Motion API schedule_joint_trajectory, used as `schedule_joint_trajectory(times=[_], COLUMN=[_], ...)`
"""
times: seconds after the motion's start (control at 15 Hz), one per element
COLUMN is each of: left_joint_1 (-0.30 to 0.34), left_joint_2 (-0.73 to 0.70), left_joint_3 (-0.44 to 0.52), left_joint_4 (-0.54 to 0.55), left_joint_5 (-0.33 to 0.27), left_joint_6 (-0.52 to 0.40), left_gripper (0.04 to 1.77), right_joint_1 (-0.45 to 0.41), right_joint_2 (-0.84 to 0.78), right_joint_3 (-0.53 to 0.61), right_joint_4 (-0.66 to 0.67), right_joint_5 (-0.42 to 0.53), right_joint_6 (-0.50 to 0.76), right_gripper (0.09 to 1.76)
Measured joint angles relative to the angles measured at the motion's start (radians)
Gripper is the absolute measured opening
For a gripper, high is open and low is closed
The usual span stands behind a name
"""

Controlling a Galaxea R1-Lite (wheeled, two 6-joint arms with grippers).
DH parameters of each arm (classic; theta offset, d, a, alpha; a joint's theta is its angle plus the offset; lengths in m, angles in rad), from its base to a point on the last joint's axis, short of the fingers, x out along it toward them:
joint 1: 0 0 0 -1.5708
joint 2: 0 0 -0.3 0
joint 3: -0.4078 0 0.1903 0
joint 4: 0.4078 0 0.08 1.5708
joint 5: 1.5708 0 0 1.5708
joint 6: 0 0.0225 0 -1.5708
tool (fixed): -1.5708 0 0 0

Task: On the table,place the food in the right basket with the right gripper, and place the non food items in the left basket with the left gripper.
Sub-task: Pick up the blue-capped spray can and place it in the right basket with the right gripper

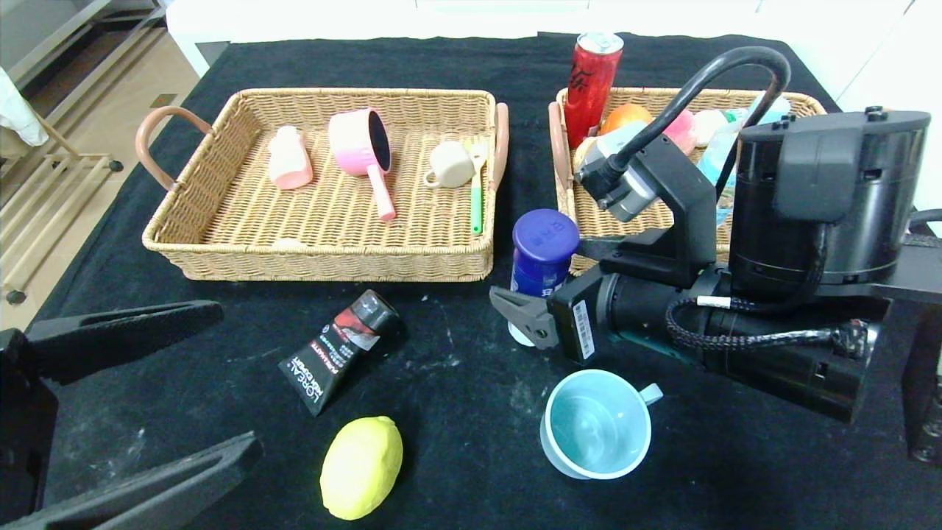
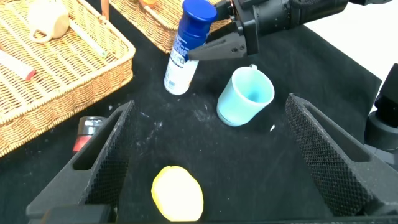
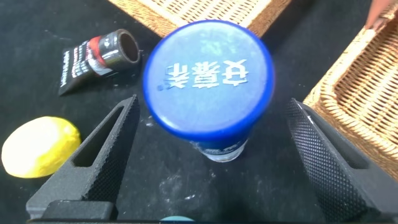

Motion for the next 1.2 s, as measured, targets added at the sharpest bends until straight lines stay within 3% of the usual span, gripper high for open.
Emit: schedule_joint_trajectory(times=[1.0, 1.2], left_joint_1=[0.000, 0.000], left_joint_2=[-0.001, -0.002], left_joint_3=[0.002, 0.002], left_joint_4=[-0.002, -0.002], left_joint_5=[0.000, 0.000], left_joint_6=[0.001, 0.001], left_gripper=[1.72, 1.72], right_joint_1=[-0.005, -0.007], right_joint_2=[0.050, 0.052], right_joint_3=[-0.005, -0.001], right_joint_4=[-0.060, -0.060], right_joint_5=[-0.002, -0.002], right_joint_6=[0.001, 0.003], right_gripper=[1.71, 1.24])
